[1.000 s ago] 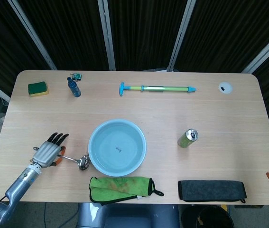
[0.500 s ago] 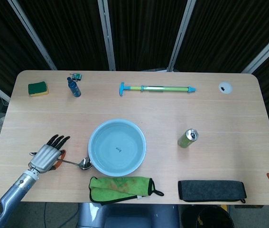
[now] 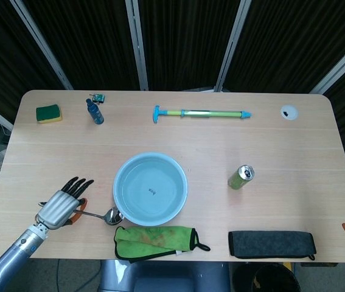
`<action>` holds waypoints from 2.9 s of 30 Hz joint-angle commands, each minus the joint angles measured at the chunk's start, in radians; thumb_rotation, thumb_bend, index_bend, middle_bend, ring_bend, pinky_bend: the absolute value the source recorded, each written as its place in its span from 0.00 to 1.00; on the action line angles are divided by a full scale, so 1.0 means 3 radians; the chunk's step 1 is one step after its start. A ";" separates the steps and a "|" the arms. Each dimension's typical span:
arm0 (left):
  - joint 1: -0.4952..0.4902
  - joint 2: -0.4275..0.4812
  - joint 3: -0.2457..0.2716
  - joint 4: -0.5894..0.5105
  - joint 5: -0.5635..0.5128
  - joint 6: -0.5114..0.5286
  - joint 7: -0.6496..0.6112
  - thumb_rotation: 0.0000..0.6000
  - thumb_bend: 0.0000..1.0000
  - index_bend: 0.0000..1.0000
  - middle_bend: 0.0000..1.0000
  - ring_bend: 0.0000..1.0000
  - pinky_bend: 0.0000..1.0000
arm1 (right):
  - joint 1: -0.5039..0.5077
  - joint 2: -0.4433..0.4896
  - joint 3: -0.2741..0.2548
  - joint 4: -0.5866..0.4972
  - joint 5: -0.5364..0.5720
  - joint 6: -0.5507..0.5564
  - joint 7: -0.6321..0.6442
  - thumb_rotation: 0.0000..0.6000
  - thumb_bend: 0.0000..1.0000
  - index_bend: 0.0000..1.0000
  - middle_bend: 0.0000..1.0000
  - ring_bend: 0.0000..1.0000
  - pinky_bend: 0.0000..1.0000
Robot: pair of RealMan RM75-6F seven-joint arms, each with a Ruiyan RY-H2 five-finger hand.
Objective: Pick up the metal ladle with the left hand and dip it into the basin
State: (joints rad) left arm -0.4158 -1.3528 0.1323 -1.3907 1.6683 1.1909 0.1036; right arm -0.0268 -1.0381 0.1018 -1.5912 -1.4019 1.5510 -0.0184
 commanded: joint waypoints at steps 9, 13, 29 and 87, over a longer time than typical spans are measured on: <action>-0.0157 0.0478 0.0208 -0.0719 0.0350 -0.0104 -0.0151 1.00 0.44 0.58 0.00 0.00 0.00 | -0.0067 0.0032 -0.0024 -0.0003 -0.0104 0.0129 0.0121 1.00 0.00 0.00 0.00 0.00 0.00; -0.0238 0.0576 0.0260 -0.0897 0.0458 -0.0186 -0.0226 1.00 0.45 0.58 0.00 0.00 0.00 | -0.0092 0.0042 -0.0032 -0.0004 -0.0139 0.0174 0.0159 1.00 0.00 0.00 0.00 0.00 0.00; -0.0574 0.0658 -0.0014 -0.1078 0.0417 -0.0447 -0.0251 1.00 0.44 0.59 0.00 0.00 0.00 | -0.0112 0.0073 -0.0044 0.0016 -0.0176 0.0185 0.0248 1.00 0.00 0.00 0.00 0.00 0.00; -0.1296 -0.0207 -0.0479 0.0315 -0.0306 -0.1226 -0.0258 1.00 0.45 0.61 0.00 0.00 0.00 | -0.0072 0.0083 0.0037 0.0063 0.0017 0.0044 0.0250 1.00 0.00 0.00 0.00 0.00 0.00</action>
State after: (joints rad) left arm -0.8043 -1.4167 -0.0120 -1.2954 1.5792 0.8232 0.0223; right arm -0.0484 -1.0133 0.1128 -1.5723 -1.3969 1.5643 0.0566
